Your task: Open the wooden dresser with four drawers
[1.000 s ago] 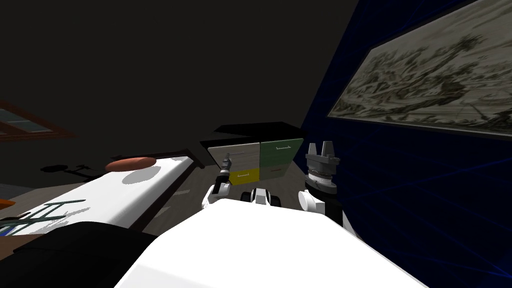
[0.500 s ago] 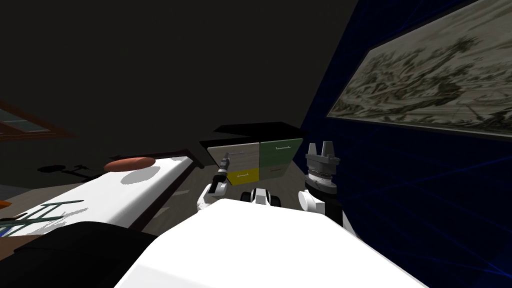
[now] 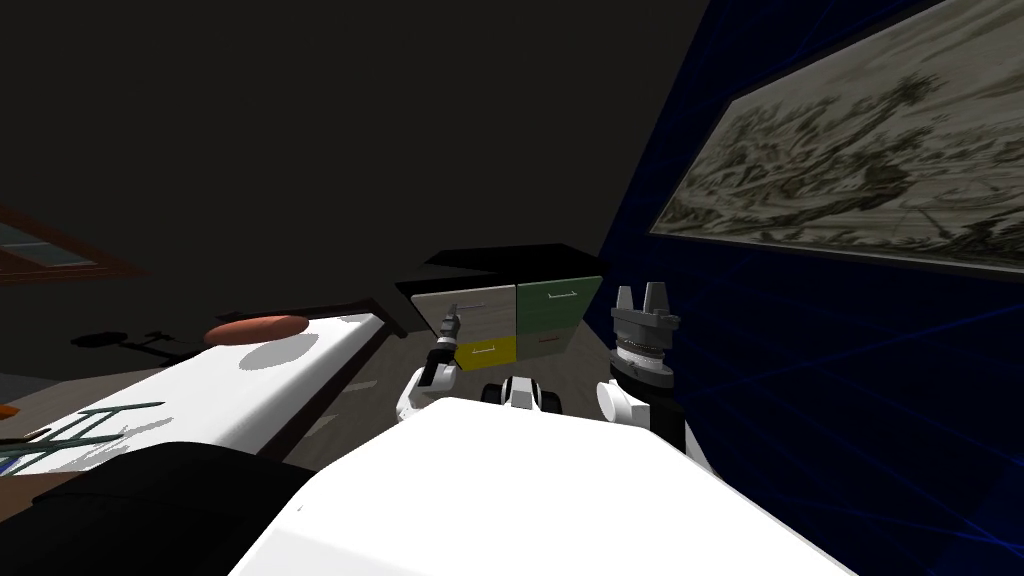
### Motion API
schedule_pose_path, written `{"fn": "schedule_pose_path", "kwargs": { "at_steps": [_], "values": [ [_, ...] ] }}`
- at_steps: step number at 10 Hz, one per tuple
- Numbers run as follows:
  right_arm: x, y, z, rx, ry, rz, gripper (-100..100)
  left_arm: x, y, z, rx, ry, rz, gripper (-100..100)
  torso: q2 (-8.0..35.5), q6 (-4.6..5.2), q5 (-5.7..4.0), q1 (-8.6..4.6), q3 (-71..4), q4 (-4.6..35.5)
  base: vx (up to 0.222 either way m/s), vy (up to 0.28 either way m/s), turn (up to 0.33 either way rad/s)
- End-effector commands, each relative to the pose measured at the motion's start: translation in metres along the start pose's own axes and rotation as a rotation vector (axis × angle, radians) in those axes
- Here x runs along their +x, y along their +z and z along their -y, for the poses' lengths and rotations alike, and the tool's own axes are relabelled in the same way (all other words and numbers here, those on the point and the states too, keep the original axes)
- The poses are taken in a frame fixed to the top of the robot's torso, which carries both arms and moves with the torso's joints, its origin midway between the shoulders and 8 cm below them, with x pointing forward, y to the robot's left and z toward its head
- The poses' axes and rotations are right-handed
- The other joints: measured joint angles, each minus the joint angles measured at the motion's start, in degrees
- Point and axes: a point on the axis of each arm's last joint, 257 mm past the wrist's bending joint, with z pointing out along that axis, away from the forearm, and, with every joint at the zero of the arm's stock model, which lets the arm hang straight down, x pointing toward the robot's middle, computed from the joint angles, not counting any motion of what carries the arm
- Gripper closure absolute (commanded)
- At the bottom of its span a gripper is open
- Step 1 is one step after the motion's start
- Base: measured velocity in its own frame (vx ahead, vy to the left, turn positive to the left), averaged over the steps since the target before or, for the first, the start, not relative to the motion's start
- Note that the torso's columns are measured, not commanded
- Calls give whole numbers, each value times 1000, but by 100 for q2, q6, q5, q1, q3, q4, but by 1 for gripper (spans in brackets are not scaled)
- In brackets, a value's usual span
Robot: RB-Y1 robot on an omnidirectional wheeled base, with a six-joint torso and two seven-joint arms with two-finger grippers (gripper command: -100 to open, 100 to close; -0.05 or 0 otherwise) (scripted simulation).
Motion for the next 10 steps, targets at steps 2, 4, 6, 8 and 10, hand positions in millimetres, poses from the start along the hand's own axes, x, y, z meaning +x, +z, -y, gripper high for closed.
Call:
{"fn": "schedule_pose_path", "kwargs": {
  "at_steps": [2,4,6,8,10],
  "values": [
    [0,0,0,0,0,0,0,13,-3,0,-8,-93,55,-100,-1,0,-3,-8,-1,0,0,0,0],
    [0,0,0,0,0,0,0,13,-4,0,-9,-100,59,-100,0,0,-4,-11,0,0,0,0,0],
    [0,0,0,0,0,0,0,10,-1,9,-10,-101,64,-100,-15,0,-2,-6,-9,-3,81,13,-21],
    [0,0,0,0,0,0,0,13,-3,2,-9,-102,61,100,0,0,-2,-8,-2,-2,4,5,12],
    [0,0,0,0,0,0,0,11,-5,9,-7,-103,61,100,27,-1,-10,-17,17,14,-72,-12,-1]
  ]
}}
